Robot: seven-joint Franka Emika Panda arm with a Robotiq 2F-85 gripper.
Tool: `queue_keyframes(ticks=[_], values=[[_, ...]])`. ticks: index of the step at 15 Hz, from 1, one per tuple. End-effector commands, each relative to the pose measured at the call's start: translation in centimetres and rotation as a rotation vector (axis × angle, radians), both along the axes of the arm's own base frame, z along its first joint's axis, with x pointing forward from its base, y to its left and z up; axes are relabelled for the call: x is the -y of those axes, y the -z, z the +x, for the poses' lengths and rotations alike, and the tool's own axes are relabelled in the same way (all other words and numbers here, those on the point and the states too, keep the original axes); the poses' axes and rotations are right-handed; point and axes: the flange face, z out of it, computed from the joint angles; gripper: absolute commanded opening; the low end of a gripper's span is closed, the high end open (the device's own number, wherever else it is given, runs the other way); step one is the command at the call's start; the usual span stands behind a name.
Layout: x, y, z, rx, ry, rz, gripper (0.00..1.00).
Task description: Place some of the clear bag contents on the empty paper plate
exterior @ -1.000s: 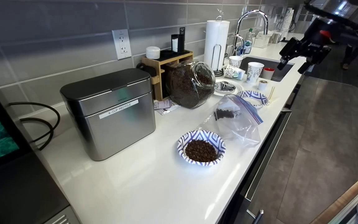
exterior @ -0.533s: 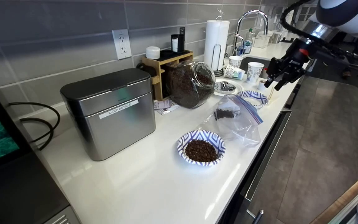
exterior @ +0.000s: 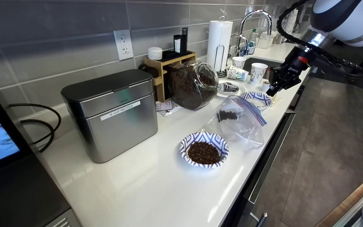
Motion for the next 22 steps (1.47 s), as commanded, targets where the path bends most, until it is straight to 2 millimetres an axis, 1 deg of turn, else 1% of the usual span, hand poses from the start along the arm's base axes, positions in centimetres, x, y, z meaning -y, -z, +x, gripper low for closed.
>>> queue_keyframes(ticks=[1, 2, 8, 10, 14, 20, 22], values=[[-0.1, 0.6, 0.1, -0.012, -0.004, 0.01, 0.02], [-0.2, 1.2, 0.2, -0.011, -0.006, 0.023, 0.0], [-0.4, 3.0, 1.0, -0.005, -0.022, 0.081, 0.0], [-0.3, 3.5, 1.6, -0.006, -0.022, 0.093, 0.0], [-0.7, 4.3, 3.5, -0.003, -0.025, 0.116, 0.0], [-2.8, 6.0, 7.0, -0.011, -0.048, 0.152, 0.0], [-3.4, 6.7, 7.8, -0.022, -0.054, 0.151, 0.0]])
